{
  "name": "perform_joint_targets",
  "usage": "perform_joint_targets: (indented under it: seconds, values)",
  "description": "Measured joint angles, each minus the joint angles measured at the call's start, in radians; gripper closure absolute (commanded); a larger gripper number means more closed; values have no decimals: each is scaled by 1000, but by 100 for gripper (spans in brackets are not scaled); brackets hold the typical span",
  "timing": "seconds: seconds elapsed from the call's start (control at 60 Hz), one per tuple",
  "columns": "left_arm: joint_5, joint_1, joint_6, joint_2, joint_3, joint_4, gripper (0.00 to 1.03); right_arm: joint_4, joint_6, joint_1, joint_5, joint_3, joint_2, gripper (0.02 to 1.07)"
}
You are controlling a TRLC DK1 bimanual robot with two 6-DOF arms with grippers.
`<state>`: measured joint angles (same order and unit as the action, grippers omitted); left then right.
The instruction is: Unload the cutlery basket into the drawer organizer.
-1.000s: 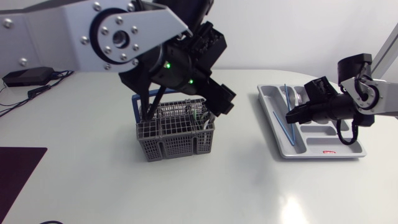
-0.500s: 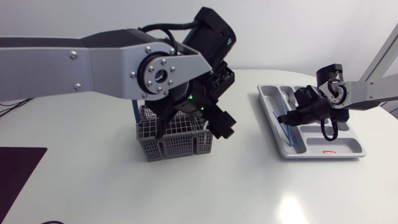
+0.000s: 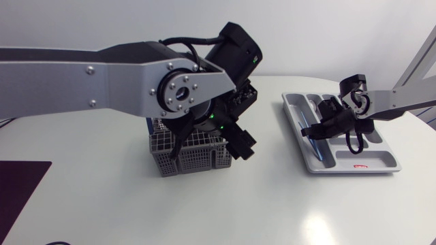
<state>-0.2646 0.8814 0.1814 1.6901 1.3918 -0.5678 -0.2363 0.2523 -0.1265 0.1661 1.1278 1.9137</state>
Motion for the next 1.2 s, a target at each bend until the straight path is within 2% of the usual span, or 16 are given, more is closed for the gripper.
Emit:
perform_joint_targets:
  seconds: [0.083, 0.217, 0.317, 0.4, 0.667, 0.917, 1.083, 1.2]
  values:
    - [0, 0, 0, 0, 0, 0, 13, 0, -6, 0, -8, 4, 0, 87]
    - [-3, 0, 0, 0, -4, 0, 13, 0, -10, 0, -11, 5, 1, 52]
    - [-11, 0, 3, 0, -6, 0, 13, 0, -10, 0, -11, 5, -2, 34]
    - [-30, 0, 4, 0, -6, 0, 13, 0, -10, 0, -11, -3, -22, 23]
    - [-115, 24, 7, 43, 0, -20, 14, -1, -10, 6, -11, -75, -217, 18]
    - [-212, 61, -7, 138, 134, -177, 16, -26, -10, 8, -10, -140, -306, 17]
    - [-221, 84, -58, 181, 246, -275, 17, -26, -10, 8, -10, -180, -326, 17]
    - [-223, 91, -77, 190, 262, -290, 24, -27, -10, 11, -11, -196, -330, 17]
